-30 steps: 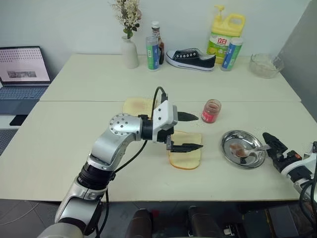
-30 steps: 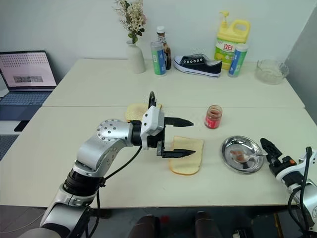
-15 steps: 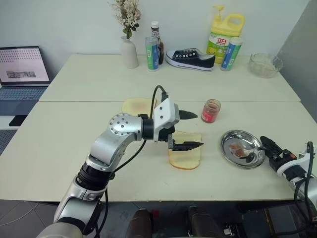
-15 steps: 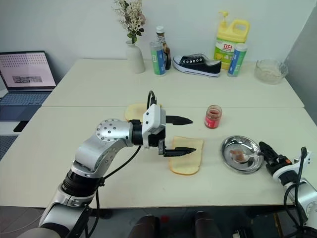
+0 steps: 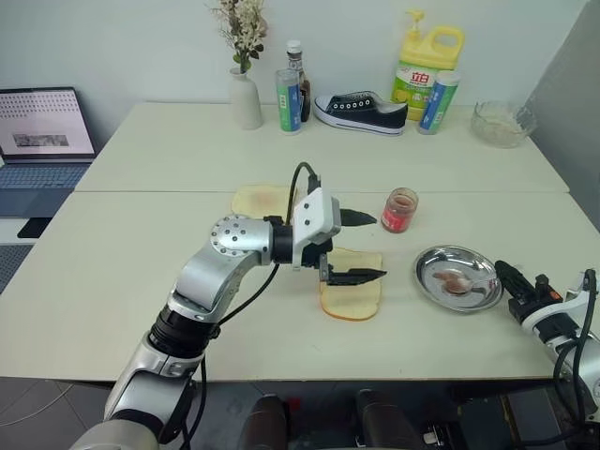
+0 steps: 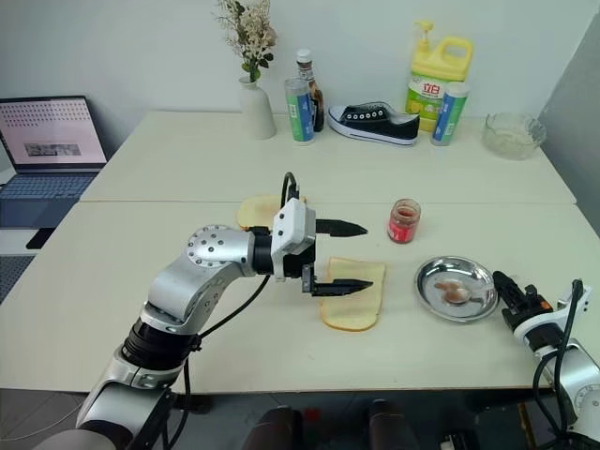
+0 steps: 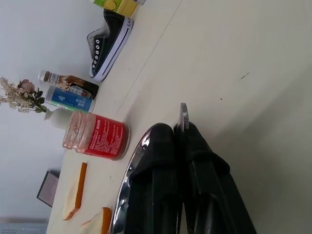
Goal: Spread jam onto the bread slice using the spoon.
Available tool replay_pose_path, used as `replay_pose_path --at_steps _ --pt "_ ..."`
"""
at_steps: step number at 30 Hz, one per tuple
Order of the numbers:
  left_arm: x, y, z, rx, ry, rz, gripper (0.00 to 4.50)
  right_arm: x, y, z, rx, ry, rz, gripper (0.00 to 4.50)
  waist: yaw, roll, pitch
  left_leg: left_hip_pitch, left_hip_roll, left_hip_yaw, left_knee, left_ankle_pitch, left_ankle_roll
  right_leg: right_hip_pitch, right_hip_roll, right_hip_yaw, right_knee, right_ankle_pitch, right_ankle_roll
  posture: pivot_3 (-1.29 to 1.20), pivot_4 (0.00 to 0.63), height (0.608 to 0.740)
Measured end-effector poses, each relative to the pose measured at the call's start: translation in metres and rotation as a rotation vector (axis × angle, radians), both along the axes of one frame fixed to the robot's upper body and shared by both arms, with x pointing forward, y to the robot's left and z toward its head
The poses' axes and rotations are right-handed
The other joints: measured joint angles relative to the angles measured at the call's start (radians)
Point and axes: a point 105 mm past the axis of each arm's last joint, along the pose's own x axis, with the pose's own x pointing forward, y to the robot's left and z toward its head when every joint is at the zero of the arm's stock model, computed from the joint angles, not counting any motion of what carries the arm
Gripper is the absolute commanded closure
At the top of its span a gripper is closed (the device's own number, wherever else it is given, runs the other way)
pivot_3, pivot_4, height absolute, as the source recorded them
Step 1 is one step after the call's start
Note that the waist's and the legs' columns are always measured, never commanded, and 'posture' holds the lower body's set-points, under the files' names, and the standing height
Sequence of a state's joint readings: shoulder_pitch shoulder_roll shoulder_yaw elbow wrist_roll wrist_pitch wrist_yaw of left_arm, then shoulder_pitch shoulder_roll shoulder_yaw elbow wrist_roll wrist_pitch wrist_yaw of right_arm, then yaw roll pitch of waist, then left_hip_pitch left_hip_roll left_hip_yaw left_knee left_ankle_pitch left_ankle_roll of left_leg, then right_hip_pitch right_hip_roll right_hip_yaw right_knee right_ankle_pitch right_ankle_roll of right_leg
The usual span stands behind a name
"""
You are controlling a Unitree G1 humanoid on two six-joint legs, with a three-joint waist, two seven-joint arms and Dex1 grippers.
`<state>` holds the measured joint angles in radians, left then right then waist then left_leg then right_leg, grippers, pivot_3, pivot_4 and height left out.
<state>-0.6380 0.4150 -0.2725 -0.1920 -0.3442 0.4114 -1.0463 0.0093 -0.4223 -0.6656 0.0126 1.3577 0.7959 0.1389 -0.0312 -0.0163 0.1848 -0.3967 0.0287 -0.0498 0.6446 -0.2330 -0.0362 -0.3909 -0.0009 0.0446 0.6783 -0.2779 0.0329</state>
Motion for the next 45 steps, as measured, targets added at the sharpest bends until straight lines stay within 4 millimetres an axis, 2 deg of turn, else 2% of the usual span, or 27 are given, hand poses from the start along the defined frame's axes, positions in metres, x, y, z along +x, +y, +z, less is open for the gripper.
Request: replay_pose_path --at_steps 15,21,36,39,45 --pt "0.001 0.001 0.000 0.001 -0.035 -0.010 0.00 0.000 0.000 -0.001 -0.033 -0.007 -0.008 4.49 0.000 0.000 0.000 0.000 0.000 0.000 0.000 0.000 0.000 0.000 0.000 0.000 -0.001 0.000 0.000 0.00 0.150 0.740" --pt "0.003 0.002 -0.009 0.004 -0.033 0.002 0.00 0.002 -0.001 0.000 -0.042 -0.009 -0.015 4.49 0.000 0.000 0.000 0.000 0.000 0.000 0.000 0.000 0.000 0.000 0.000 0.000 -0.001 0.000 0.000 0.00 0.150 0.740" --pt "0.001 0.001 -0.013 0.015 -0.028 0.003 0.00 0.005 -0.002 0.000 -0.064 -0.013 -0.022 4.49 0.000 0.000 0.000 0.000 0.000 0.000 0.000 0.000 0.000 0.000 0.000 0.000 -0.001 0.000 0.000 0.00 0.150 0.740" --pt "0.001 0.002 -0.011 0.019 -0.035 -0.001 0.00 0.000 -0.002 0.000 -0.104 -0.006 -0.013 4.49 0.000 0.000 0.000 0.000 0.000 0.000 0.000 0.000 0.000 0.000 0.000 0.000 -0.001 0.000 0.000 0.00 0.150 0.740" --pt "0.002 0.002 -0.007 0.016 -0.041 -0.004 0.00 -0.001 0.002 0.012 -0.252 -0.041 0.005 4.49 0.003 0.000 0.000 -0.001 0.000 -0.001 0.000 0.000 0.000 0.000 0.000 -0.001 -0.003 0.000 0.000 0.00 0.150 0.740"
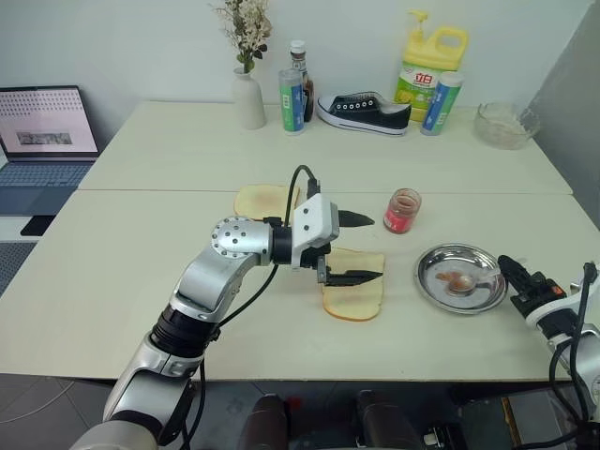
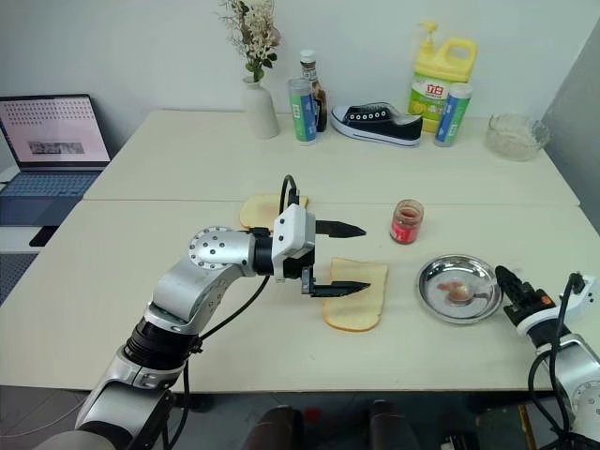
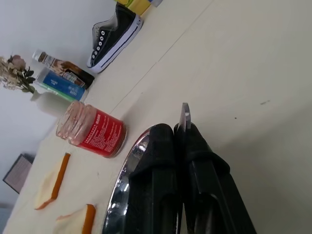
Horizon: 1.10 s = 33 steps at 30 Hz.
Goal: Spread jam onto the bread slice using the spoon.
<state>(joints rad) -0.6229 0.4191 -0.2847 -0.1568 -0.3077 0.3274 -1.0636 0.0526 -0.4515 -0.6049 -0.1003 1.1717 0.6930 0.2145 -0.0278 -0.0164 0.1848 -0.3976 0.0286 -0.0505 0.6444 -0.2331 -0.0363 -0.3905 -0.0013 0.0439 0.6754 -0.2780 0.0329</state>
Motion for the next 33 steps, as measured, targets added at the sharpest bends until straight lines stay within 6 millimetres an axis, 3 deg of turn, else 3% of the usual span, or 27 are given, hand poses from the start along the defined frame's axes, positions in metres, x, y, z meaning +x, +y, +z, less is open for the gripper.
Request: replay_pose_path --at_steps 14,20,25,30,33 --pt "0.004 0.002 -0.004 -0.003 0.009 0.006 0.00 0.007 0.012 0.012 -0.247 -0.083 0.015 4.49 0.001 -0.003 -0.002 0.001 -0.001 -0.001 0.000 0.000 0.000 0.002 0.000 0.001 -0.002 0.000 0.000 0.00 0.150 0.740" --pt "0.001 0.000 0.000 -0.007 -0.004 0.006 0.00 0.008 0.017 0.010 -0.328 -0.102 0.027 4.49 0.001 -0.015 -0.013 0.002 -0.001 -0.001 0.000 0.000 0.000 0.004 0.000 0.000 -0.003 0.000 -0.001 0.00 0.150 0.740" --pt "0.001 0.001 0.000 -0.004 0.001 0.012 0.00 0.007 0.017 0.007 -0.368 -0.105 0.016 4.49 0.004 -0.017 -0.018 0.009 0.000 -0.003 -0.001 0.000 0.000 0.016 0.000 0.001 -0.013 -0.004 -0.007 0.00 0.150 0.740" --pt "0.001 0.002 -0.001 0.002 0.008 0.019 0.00 0.006 0.013 0.005 -0.373 -0.102 -0.001 4.49 0.005 -0.021 -0.022 0.009 0.000 -0.003 -0.001 0.000 0.000 0.020 -0.006 0.003 -0.019 -0.004 -0.007 0.00 0.150 0.740" --pt "0.002 0.002 -0.001 0.002 0.008 0.020 0.00 0.002 0.005 0.001 -0.266 -0.075 -0.032 4.49 0.008 -0.021 -0.022 0.006 0.000 -0.003 0.000 0.000 0.000 0.020 -0.007 0.003 -0.022 -0.003 -0.006 0.00 0.150 0.740"
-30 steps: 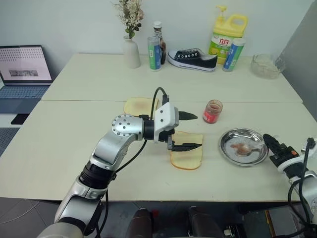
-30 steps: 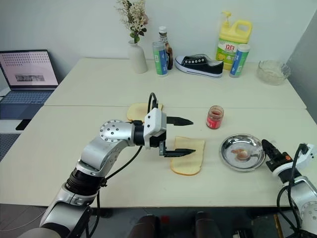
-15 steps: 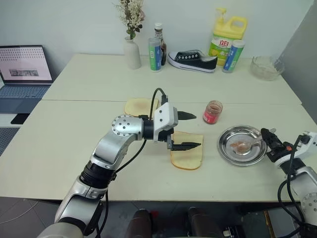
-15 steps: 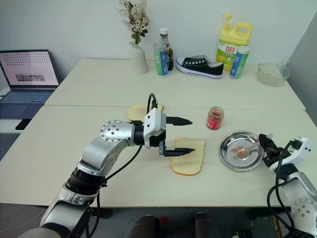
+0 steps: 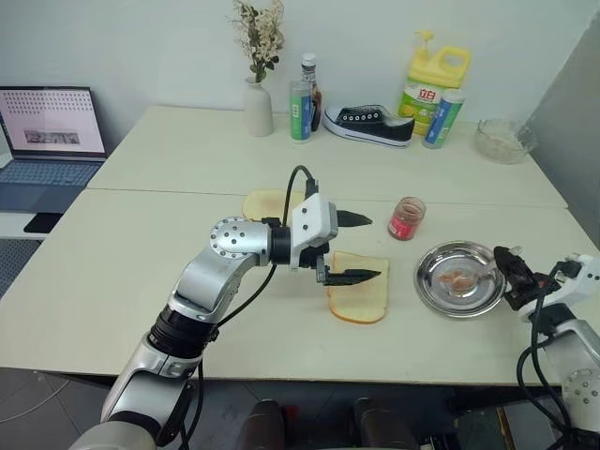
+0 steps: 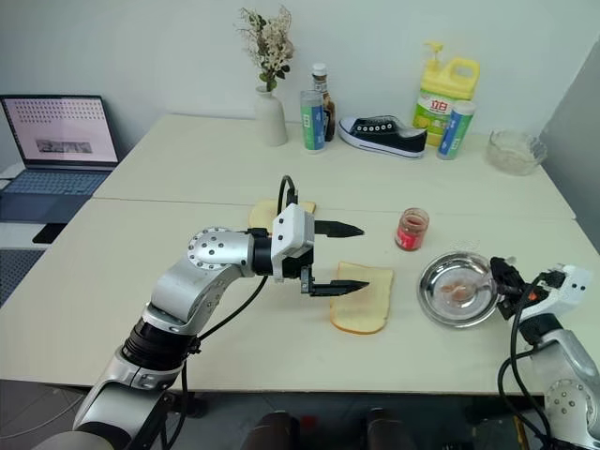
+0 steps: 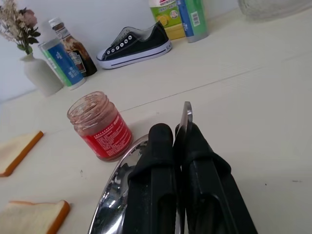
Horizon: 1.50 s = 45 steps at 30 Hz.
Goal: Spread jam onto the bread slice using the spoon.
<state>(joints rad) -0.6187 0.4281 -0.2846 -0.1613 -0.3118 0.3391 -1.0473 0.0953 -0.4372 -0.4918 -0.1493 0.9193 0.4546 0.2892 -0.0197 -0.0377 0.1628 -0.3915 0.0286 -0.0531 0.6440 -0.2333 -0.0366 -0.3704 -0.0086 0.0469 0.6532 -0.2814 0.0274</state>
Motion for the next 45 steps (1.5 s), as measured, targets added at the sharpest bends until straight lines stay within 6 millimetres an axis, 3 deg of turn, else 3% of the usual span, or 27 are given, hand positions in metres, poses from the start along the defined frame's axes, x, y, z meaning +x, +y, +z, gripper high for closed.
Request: replay_pose_path --at_steps 3,9,27,30,35,45 --pt "0.001 0.002 0.001 -0.002 -0.003 0.007 0.00 -0.007 -0.011 -0.010 0.200 0.045 -0.048 4.49 0.003 0.005 0.003 -0.004 0.000 0.000 0.000 0.000 0.000 -0.003 0.000 0.000 -0.001 0.002 0.003 0.00 0.150 0.740" --pt "0.002 0.003 0.002 -0.004 -0.003 0.009 0.00 -0.007 -0.008 -0.015 0.374 0.089 -0.050 4.49 -0.005 0.011 0.006 -0.008 -0.002 0.001 -0.007 -0.001 0.001 -0.012 0.007 0.000 0.001 0.006 0.010 0.00 0.150 0.740" --pt "0.001 0.004 -0.003 -0.013 0.004 0.024 0.00 -0.007 -0.005 -0.023 0.431 0.111 -0.053 4.49 -0.012 0.014 0.004 -0.006 0.002 0.001 -0.014 -0.001 0.002 -0.018 0.013 0.001 0.008 0.002 0.005 0.00 0.150 0.740" --pt "0.001 0.004 -0.004 -0.016 0.001 0.024 0.00 -0.007 -0.007 -0.027 0.424 0.127 -0.068 3.81 -0.011 0.014 0.004 -0.006 0.002 0.001 -0.014 -0.001 0.002 -0.018 0.012 0.001 0.008 0.002 0.005 0.00 0.150 0.740" --pt "0.001 0.005 -0.004 -0.012 0.001 0.025 0.00 -0.010 -0.012 -0.036 0.404 0.169 -0.103 2.14 -0.010 0.014 0.005 -0.007 0.002 0.001 -0.014 -0.001 0.002 -0.018 0.012 0.000 0.007 0.002 0.005 0.00 0.150 0.740" --pt "0.002 0.005 -0.003 -0.010 0.003 0.025 0.00 -0.009 -0.013 -0.035 0.408 0.162 -0.108 2.14 -0.010 0.014 0.004 -0.007 0.001 0.001 -0.014 -0.001 0.002 -0.018 0.012 0.000 0.007 0.002 0.005 0.00 0.150 0.740"
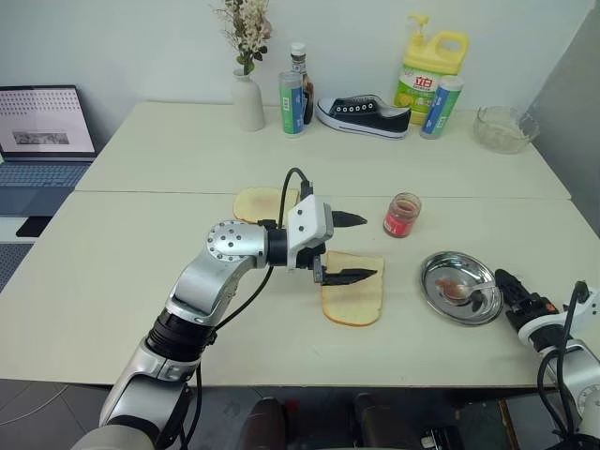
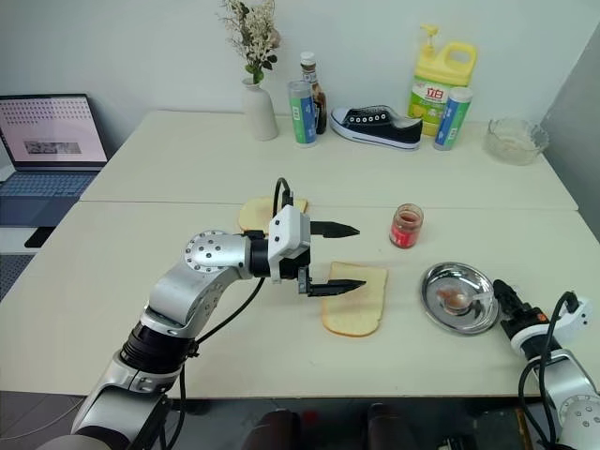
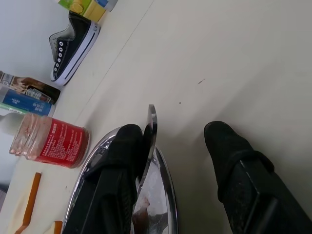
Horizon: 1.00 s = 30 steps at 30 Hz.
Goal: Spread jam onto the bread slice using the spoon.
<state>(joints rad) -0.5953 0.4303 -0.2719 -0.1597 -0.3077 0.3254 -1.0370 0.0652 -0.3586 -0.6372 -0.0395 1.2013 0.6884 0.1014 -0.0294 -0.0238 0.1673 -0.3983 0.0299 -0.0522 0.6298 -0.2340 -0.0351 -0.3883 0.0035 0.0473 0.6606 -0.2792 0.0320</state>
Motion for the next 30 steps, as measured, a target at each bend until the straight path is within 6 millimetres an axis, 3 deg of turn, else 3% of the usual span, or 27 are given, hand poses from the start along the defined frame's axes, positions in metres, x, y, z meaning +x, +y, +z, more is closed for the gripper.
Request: replay_pose_path --at_steps 3,5,11,23,27,30 --pt "0.000 0.000 0.000 0.000 0.001 0.000 0.00 0.000 0.000 0.000 0.006 -0.004 -0.003 2.14 0.000 0.000 0.000 0.000 0.000 0.000 0.000 0.000 0.000 0.000 0.000 0.000 0.000 0.000 0.000 0.00 0.150 0.740" --pt "0.000 0.000 0.000 0.001 0.002 0.001 0.00 0.000 0.000 0.000 0.009 -0.004 -0.005 2.51 0.000 0.000 0.000 0.000 0.000 0.000 0.000 0.000 0.000 0.000 0.000 0.000 0.000 0.000 0.000 0.00 0.150 0.740" --pt "0.000 0.000 0.000 0.004 0.008 0.003 0.00 0.002 -0.003 0.009 0.023 -0.047 -0.014 4.47 0.001 0.000 0.000 0.000 0.000 0.000 0.001 0.000 0.000 0.001 0.000 0.000 0.000 0.000 0.000 0.00 0.150 0.740" --pt "0.000 0.000 0.000 0.005 0.009 0.003 0.00 -0.002 -0.002 0.023 0.027 -0.076 -0.001 4.47 0.002 0.003 0.001 0.000 -0.001 0.000 0.000 0.000 0.000 0.000 -0.001 0.000 0.000 0.000 0.000 0.00 0.150 0.740" --pt "0.001 0.004 0.000 0.012 0.011 0.009 0.00 0.002 0.017 0.065 -0.022 -0.167 0.087 4.47 -0.004 0.010 0.004 0.000 -0.001 0.001 0.000 0.000 0.000 -0.001 0.000 0.002 0.002 0.000 0.000 0.00 0.150 0.740" --pt "0.002 0.010 0.002 0.015 0.010 0.010 0.00 0.010 0.034 0.112 -0.080 -0.277 0.157 4.47 -0.007 0.011 0.005 0.000 0.000 0.000 0.000 0.000 0.000 -0.001 0.001 0.001 0.003 0.000 0.000 0.00 0.150 0.740"
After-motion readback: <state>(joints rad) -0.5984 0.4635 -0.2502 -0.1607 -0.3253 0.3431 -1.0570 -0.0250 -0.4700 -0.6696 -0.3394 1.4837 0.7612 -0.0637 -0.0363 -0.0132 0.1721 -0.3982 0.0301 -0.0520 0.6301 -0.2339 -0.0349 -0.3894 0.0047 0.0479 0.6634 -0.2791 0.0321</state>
